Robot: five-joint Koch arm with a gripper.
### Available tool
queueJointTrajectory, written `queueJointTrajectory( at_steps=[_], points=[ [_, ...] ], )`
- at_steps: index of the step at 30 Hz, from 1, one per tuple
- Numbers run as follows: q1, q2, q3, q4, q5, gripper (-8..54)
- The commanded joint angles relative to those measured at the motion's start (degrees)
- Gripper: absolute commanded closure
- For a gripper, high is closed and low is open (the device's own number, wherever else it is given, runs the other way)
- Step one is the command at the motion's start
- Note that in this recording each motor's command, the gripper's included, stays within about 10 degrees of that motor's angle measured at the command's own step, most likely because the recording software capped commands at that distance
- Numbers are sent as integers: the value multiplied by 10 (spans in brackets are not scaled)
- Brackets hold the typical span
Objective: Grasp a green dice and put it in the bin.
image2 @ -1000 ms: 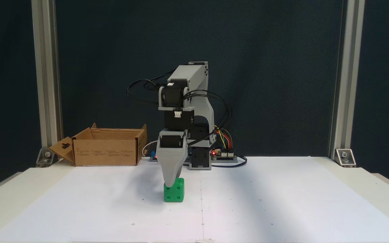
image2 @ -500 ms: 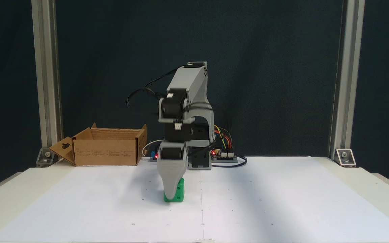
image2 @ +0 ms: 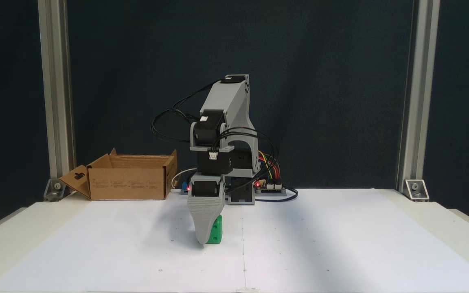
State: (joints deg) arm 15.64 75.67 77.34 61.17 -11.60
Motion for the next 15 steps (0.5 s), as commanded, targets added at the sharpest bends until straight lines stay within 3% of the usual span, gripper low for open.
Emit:
queueJointTrajectory(
  at_steps=[1,7,11,15],
  points=[
    [11,11,-12,1,21,69],
    [15,11,-12,0,22,185],
    [19,11,-12,2,22,331],
    [21,11,-12,2,23,340]
  ],
)
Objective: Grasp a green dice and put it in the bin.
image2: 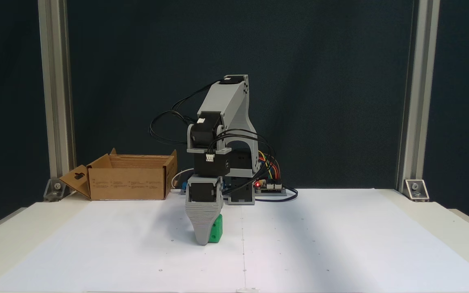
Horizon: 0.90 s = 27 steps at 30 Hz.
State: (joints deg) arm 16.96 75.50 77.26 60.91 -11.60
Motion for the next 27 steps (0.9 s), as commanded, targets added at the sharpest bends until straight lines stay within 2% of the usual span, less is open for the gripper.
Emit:
queueJointTrajectory(
  at_steps=[1,7,19,27],
  points=[
    [8,13,-11,5,24,340],
    [3,48,-33,68,40,340],
    [-47,112,-337,351,79,340],
    [-46,131,-365,370,81,340]
  ],
)
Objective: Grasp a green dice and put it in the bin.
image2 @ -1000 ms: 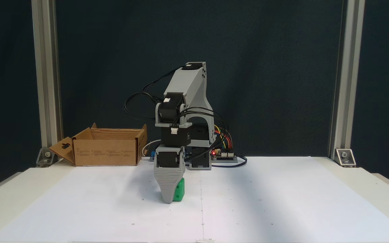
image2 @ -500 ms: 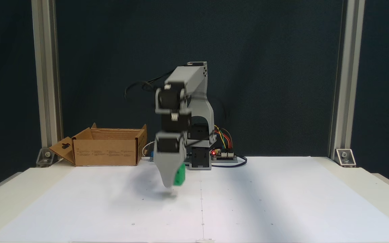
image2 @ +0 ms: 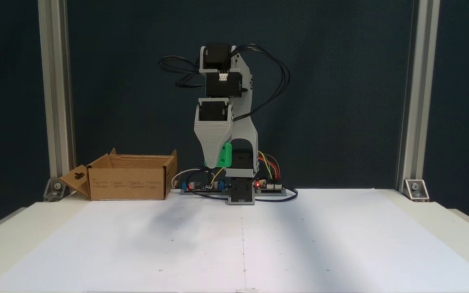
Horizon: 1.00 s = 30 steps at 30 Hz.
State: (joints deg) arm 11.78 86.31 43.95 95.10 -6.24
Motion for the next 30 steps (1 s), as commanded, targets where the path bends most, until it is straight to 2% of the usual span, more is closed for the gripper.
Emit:
queueJointTrajectory(
  at_steps=[1,11,16,21,28,30],
  points=[
    [14,26,-32,27,27,340],
    [229,58,-49,7,-31,340],
    [417,64,-54,-30,-69,340],
    [667,59,-54,-131,-174,340],
    [845,-2,-54,-244,-207,340],
    [872,-53,-54,-241,-223,340]
  ],
)
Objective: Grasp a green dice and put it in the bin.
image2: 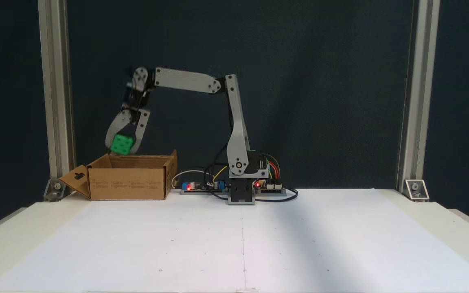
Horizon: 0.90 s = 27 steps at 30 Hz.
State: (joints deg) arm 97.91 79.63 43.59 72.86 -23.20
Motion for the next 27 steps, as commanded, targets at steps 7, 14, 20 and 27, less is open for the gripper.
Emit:
queueJointTrajectory(
  at_steps=[7,14,20,27],
  points=[
    [45,-25,-51,-2,-56,340],
    [50,-30,-51,-4,-12,103],
    [42,3,-51,-26,72,62],
    [-59,98,-51,-69,185,46]
  ],
)
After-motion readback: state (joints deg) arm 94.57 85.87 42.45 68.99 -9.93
